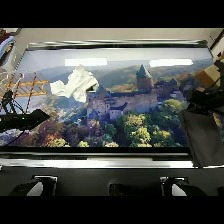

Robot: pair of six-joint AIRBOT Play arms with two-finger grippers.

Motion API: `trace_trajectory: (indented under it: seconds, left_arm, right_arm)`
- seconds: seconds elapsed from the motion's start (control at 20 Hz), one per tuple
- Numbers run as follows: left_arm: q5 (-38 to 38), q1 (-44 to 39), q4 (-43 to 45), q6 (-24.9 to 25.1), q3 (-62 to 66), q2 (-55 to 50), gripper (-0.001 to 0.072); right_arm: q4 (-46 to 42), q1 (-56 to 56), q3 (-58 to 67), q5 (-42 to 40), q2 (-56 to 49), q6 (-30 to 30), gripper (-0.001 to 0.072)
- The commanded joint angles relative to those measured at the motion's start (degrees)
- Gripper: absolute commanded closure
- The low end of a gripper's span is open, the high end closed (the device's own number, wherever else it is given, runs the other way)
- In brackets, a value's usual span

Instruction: Fold the clothes and pants, and hang the long-sleeved shirts on hangers.

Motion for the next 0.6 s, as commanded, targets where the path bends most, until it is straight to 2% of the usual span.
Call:
trace_trajectory:
  seconds: [0.0,0.35,0.4,0.5,0.55]
  left_arm:
    - [0.00,0.04,0.04,0.20,-0.02,-0.02,0.0196]
    - [0.02,0.04,0.02,0.20,-0.02,-0.02,0.0196]
    - [0.02,0.04,0.04,0.20,-0.02,-0.02,0.0196]
    - [0.02,0.04,0.02,0.20,-0.02,-0.02,0.0196]
    - [0.02,0.04,0.02,0.20,-0.02,-0.02,0.0196]
  right_arm:
    - [0.02,0.07,0.00,0.00,0.04,0.02,0.0618]
    - [0.02,0.07,-0.02,0.00,0.04,0.02,0.0618]
    - [-0.09,0.07,0.00,-0.33,0.04,-1.11,0.0619]
    - [-1.05,0.07,0.00,-5.03,0.04,-7.85,0.0619]
    - [-1.05,0.07,0.00,-6.95,0.04,-8.39,0.0619]
